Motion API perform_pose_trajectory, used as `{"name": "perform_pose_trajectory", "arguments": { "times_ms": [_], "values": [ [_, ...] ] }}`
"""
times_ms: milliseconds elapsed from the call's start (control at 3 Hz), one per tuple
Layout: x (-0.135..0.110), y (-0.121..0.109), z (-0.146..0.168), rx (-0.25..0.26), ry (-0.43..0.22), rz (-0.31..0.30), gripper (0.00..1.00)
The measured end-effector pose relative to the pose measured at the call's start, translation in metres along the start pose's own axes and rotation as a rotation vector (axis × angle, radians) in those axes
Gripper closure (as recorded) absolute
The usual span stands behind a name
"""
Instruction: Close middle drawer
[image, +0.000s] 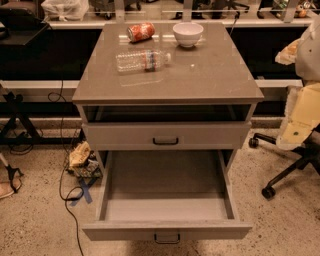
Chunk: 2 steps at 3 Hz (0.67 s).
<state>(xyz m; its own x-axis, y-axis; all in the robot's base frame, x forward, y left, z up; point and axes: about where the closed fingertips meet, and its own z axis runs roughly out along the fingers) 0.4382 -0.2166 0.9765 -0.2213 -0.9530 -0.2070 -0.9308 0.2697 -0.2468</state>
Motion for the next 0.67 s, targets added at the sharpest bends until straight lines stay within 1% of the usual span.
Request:
{"name": "perform_pose_trajectory", "arguments": {
  "times_ms": [333, 667],
  "values": [
    [0.000, 0.000, 0.000, 0.000, 0.000, 0.000, 0.00],
    [0.014, 0.024, 0.044, -0.123, -0.005, 0.088, 0.00]
  ]
}}
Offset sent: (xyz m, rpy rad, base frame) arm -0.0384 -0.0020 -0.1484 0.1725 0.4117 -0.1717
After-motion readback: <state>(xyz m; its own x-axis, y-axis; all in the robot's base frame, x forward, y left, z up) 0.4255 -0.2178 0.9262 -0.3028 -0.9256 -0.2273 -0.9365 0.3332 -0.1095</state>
